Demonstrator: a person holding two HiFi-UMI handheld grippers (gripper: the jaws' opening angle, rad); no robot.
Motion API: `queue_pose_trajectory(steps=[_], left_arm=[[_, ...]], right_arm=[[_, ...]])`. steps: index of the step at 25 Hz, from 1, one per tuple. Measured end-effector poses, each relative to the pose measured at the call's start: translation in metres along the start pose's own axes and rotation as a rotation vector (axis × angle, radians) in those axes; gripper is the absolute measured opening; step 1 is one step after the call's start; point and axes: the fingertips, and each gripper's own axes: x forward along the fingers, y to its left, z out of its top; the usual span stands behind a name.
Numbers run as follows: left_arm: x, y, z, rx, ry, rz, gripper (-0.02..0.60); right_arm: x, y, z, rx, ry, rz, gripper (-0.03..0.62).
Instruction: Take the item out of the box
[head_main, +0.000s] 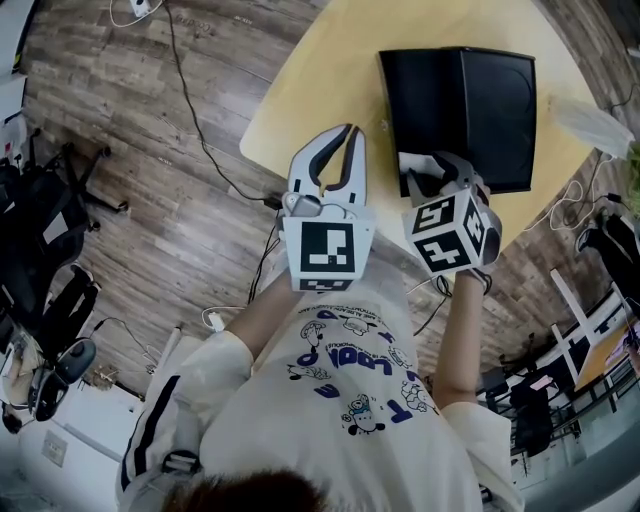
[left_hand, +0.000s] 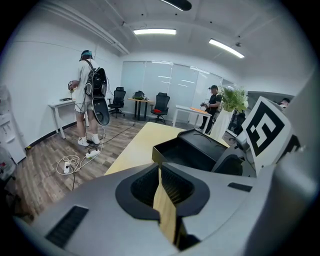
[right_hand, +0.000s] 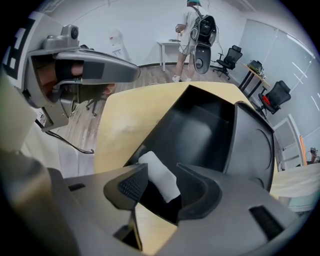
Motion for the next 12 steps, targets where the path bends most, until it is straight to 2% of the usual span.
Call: queue_pose_trajectory(steps=[4,12], left_arm=[[-0.001,0.002,-0.002,-0.007,0.005,0.003,0.028],[0.001,0.002,-0.009,-0.012,0.021,-0.001,0.028]], right_arm=[[0.003,0.002,0.0,-0.029,0.025,0.009,0.193],[0.009,0.01,-0.005,-0.092,0.082,0.078,0.198]])
